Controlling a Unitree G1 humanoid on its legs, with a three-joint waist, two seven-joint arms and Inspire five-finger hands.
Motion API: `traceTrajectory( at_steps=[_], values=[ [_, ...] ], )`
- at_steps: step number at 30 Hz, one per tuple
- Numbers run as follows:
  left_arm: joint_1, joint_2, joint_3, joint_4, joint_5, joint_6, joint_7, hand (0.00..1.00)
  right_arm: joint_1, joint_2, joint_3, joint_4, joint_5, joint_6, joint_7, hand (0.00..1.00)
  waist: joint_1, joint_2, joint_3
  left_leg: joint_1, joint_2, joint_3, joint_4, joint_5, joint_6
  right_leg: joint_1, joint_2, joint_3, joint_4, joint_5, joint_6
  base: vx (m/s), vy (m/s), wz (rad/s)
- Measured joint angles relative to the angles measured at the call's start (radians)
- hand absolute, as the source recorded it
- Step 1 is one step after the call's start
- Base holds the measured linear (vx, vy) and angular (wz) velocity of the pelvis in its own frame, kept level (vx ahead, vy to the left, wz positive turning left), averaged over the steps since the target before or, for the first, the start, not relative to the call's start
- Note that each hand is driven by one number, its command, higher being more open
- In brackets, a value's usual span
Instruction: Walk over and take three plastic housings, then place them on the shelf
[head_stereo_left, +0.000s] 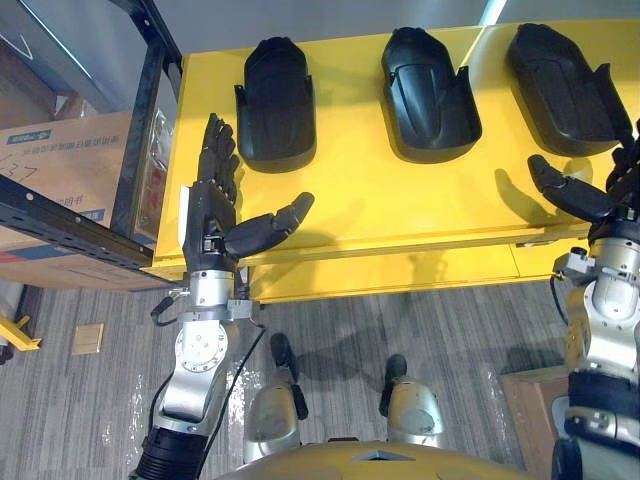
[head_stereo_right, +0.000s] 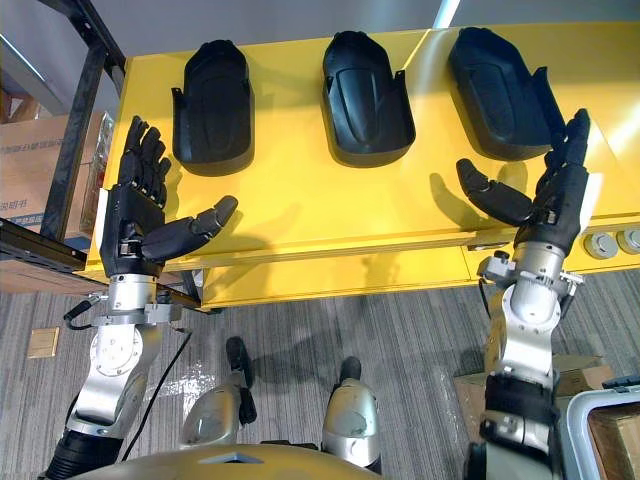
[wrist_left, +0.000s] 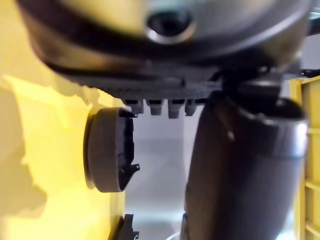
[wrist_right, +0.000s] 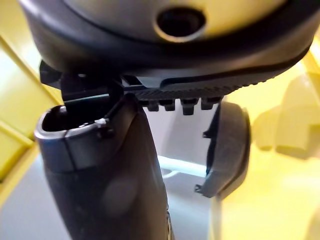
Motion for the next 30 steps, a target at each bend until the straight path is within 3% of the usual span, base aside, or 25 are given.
traceTrajectory(
  at_steps=[4, 10, 16, 21, 26, 30],
  values=[
    [0.012, -0.034, -0.005, -0.022, 0.038, 0.0, 0.008, 1.0, 0.143, 0.156, 0.005, -0.191, -0.064, -0.035, -0.021, 1.0, -0.009, -0.002, -0.016, 0.027, -0.004, 0.017, 0.0, -0.016, 0.0, 0.031, 0.0, 0.008, -0.031, 0.006, 0.007, 0.04, -0.005, -0.08],
    [0.066, -0.048, -0.01, -0.065, 0.08, -0.002, 0.011, 1.0, 0.249, 0.316, 0.057, -0.209, -0.061, -0.05, -0.101, 1.0, -0.026, -0.013, -0.096, 0.057, -0.008, 0.032, 0.0, -0.026, -0.004, 0.076, 0.002, 0.011, -0.081, 0.017, 0.019, 0.07, -0.005, -0.05],
    [0.094, -0.084, -0.006, -0.065, 0.08, -0.002, 0.033, 1.0, 0.263, 0.325, 0.192, -0.209, -0.049, -0.061, -0.103, 1.0, -0.011, 0.004, -0.128, 0.061, -0.006, 0.036, -0.001, -0.042, -0.01, 0.112, 0.015, 0.004, -0.155, 0.054, 0.021, 0.0, -0.001, -0.01],
    [0.14, -0.083, -0.001, -0.065, 0.114, -0.005, 0.028, 1.0, 0.258, 0.362, 0.235, -0.207, -0.037, -0.089, -0.138, 1.0, 0.011, 0.001, -0.142, 0.056, -0.01, 0.008, -0.001, -0.04, -0.009, 0.142, 0.018, -0.029, -0.187, 0.064, 0.021, 0.0, -0.002, 0.15],
    [0.163, -0.079, 0.005, -0.088, 0.03, -0.055, -0.132, 1.0, 0.246, 0.362, 0.266, -0.189, -0.015, -0.091, -0.143, 1.0, 0.034, -0.009, -0.166, 0.041, -0.022, -0.034, -0.001, -0.03, 0.001, 0.163, 0.014, -0.073, -0.2, 0.066, 0.022, 0.02, -0.005, 0.24],
    [0.19, -0.046, 0.082, -0.203, 0.013, -0.119, -0.162, 1.0, 0.205, 0.346, 0.271, -0.146, -0.016, -0.091, -0.157, 1.0, 0.034, -0.011, -0.176, 0.027, -0.028, -0.053, -0.001, -0.025, 0.005, 0.164, 0.012, -0.091, -0.201, 0.065, 0.022, 0.0, -0.003, 0.15]
  ],
)
